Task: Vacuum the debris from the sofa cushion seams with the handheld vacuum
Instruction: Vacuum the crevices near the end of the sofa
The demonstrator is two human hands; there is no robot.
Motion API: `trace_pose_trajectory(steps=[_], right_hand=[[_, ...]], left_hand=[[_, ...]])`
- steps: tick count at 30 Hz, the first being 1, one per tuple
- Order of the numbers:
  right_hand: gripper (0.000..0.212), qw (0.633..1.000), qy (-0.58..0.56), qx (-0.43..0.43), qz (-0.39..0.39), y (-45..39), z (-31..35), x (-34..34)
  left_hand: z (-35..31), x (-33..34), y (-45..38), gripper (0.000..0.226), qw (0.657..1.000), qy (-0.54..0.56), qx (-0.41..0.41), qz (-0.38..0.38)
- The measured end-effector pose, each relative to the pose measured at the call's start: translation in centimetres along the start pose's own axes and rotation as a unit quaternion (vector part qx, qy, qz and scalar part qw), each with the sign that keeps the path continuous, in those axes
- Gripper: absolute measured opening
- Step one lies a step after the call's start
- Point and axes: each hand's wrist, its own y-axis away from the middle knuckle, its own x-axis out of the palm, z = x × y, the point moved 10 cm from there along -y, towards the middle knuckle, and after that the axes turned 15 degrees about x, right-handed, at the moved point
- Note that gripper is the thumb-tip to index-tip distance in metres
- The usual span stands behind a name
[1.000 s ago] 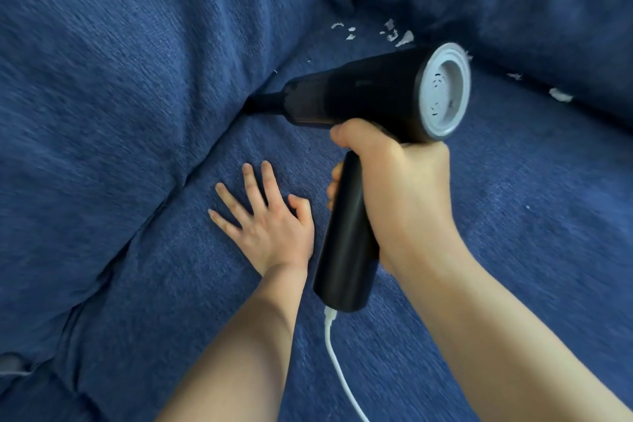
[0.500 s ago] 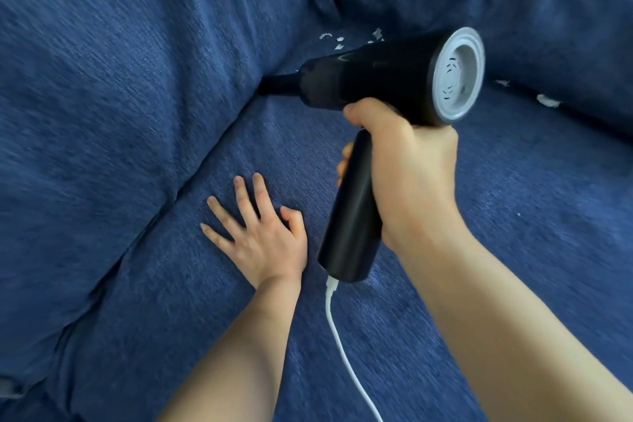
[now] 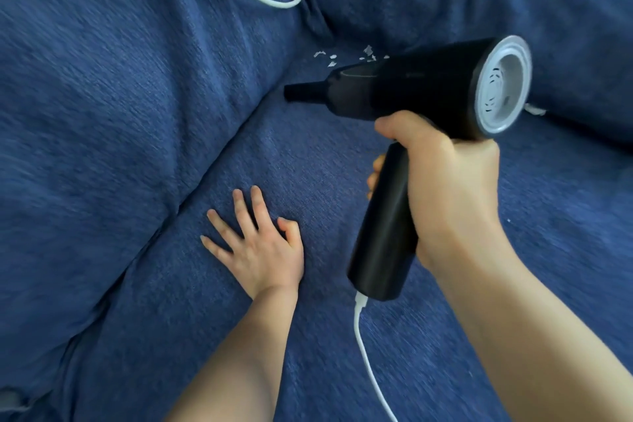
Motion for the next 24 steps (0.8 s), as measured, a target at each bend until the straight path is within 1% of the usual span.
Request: trace_pose_trajectory(steps=[2,5,6,8,10,12,15,24], right_hand=[[0.018,1.0,-0.012,0.0,-0.001,-0.1,0.2,-0.6],[0.019,1.0,-0.002,0.003,0.002,-0.2,0.3,-0.1],[0.019,1.0,0.004,0.002,0.001,-0.2,0.5,0.0],[0.018,1.0,0.013,-0.005,0.002,-0.2,0.8,-0.1],[0.017,1.0,0.017,-0.017,-0.001,-0.2,1.3,-0.6],[0.018,1.0,0.014,-0.026,-0.006,-0.7,1.7,-1.1],[0.019,0.999,0.008,-0.033,-0.005,-2.1,2.5,-1.1],[0.02,0.997,0.033,-0.06,-0.04,-4.1,4.6,-0.7]], left_hand=[[-0.4,-0.4,0.0,0.061,1.0,-0.001,0.015,0.011],[-2.0,-1.4,-0.8,0.055,0.996,0.011,0.09,0.007],[-2.8,-1.9,-1.4,0.055,0.994,0.03,0.101,0.002],[-4.9,-2.2,-3.4,0.059,0.992,0.096,0.081,0.019],[-7.4,-1.3,-5.2,0.061,0.989,0.12,0.062,0.051],[-9.0,-0.7,-5.7,0.064,0.992,0.089,0.063,0.057],[-8.9,-0.2,-5.7,0.067,0.997,0.054,0.052,0.029],[-9.2,0.1,-5.8,0.065,0.998,0.038,0.051,-0.003]])
